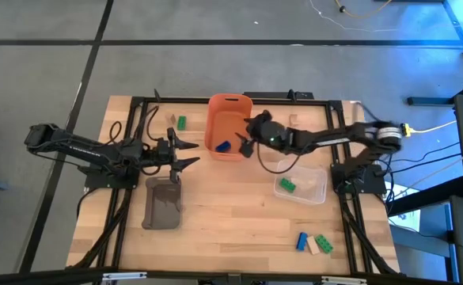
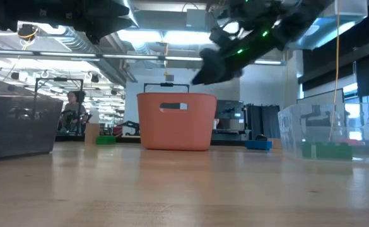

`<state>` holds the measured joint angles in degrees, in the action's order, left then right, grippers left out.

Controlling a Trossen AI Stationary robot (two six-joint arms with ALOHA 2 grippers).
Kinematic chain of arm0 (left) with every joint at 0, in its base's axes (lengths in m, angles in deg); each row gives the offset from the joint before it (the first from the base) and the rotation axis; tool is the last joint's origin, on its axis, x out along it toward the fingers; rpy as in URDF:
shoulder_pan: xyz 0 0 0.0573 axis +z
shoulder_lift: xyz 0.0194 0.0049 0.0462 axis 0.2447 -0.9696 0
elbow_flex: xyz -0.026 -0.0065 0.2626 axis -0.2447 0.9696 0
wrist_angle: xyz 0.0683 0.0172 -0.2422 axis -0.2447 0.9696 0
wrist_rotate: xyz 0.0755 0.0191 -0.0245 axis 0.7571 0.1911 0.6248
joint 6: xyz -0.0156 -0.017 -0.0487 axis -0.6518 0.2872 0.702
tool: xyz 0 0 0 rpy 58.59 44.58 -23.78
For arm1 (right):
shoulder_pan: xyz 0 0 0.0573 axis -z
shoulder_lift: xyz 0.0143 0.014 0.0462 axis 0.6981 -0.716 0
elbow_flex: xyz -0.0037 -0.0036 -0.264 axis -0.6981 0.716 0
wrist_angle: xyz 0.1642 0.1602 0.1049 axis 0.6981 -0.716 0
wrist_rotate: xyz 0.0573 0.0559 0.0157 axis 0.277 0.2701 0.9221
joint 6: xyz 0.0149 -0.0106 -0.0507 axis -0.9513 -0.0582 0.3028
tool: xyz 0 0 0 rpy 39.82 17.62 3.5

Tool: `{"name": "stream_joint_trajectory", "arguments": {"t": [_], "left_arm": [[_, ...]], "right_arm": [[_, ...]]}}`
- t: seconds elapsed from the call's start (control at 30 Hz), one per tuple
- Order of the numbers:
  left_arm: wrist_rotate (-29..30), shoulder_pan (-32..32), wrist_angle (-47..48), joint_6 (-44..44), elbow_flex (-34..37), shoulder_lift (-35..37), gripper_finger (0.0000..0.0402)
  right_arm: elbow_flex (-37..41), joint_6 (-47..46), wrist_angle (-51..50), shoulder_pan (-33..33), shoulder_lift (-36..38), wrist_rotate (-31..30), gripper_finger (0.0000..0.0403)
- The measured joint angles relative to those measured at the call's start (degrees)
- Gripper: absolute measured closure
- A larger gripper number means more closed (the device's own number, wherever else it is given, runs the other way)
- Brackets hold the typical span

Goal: Sort & place blocks by color
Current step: Put the top blue game piece into the orange bin

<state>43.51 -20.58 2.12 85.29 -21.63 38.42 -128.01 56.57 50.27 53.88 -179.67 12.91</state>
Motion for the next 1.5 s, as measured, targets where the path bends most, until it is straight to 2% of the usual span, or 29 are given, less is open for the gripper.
{"name": "stream_joint_trajectory", "arguments": {"t": [0.13, 0.23, 0.33, 0.37, 0.5, 0.6, 0.83, 1.33, 1.43, 1.5], "left_arm": [[0.0, 0.0, 0.0, 0.0, 0.0, 0.0, 0.0202], [0.0, 0.0, 0.0, 0.4, 0.0, 0.0, 0.0202], [0.0, 0.0, -0.4, 0.6, 0.0, 0.0, 0.0202], [0.0, 0.0, -0.4, 1.1, 0.0, 0.0, 0.0202], [0.0, 0.0, -0.4, 1.8, 0.0, 0.0, 0.0202], [0.0, 0.0, -0.4, 1.8, 0.0, 0.0, 0.0202], [0.0, 0.0, -0.4, 1.8, 0.0, 0.0, 0.0202], [0.0, 0.0, -0.4, 1.8, 0.0, 0.0, 0.0202], [0.0, 0.0, -0.4, 1.8, 0.0, 0.0, 0.0202], [0.0, 0.0, -0.4, 1.8, 0.0, 0.0, 0.0202]], "right_arm": [[2.8, -0.8, -8.2, 0.1, 9.1, -3.9, 0.0101], [4.8, -6.0, -12.6, 1.3, 14.4, -4.6, 0.0101], [5.6, -13.9, -20.3, 5.7, 16.1, -4.1, 0.0101], [5.5, -16.1, -23.1, 8.0, 16.0, -1.9, 0.0101], [4.5, -20.7, -31.5, 17.1, 12.8, 16.2, 0.0100], [4.5, -19.5, -33.1, 21.1, 9.4, 21.0, 0.0100], [4.5, -14.2, -33.4, 22.9, 3.0, 22.3, 0.0100], [4.4, -12.3, -35.0, 22.9, -4.5, 22.4, 0.0101], [4.3, -12.4, -35.4, 22.9, -4.8, 22.4, 0.0119], [4.2, -12.6, -35.8, 22.9, -4.9, 22.3, 0.0145]]}}
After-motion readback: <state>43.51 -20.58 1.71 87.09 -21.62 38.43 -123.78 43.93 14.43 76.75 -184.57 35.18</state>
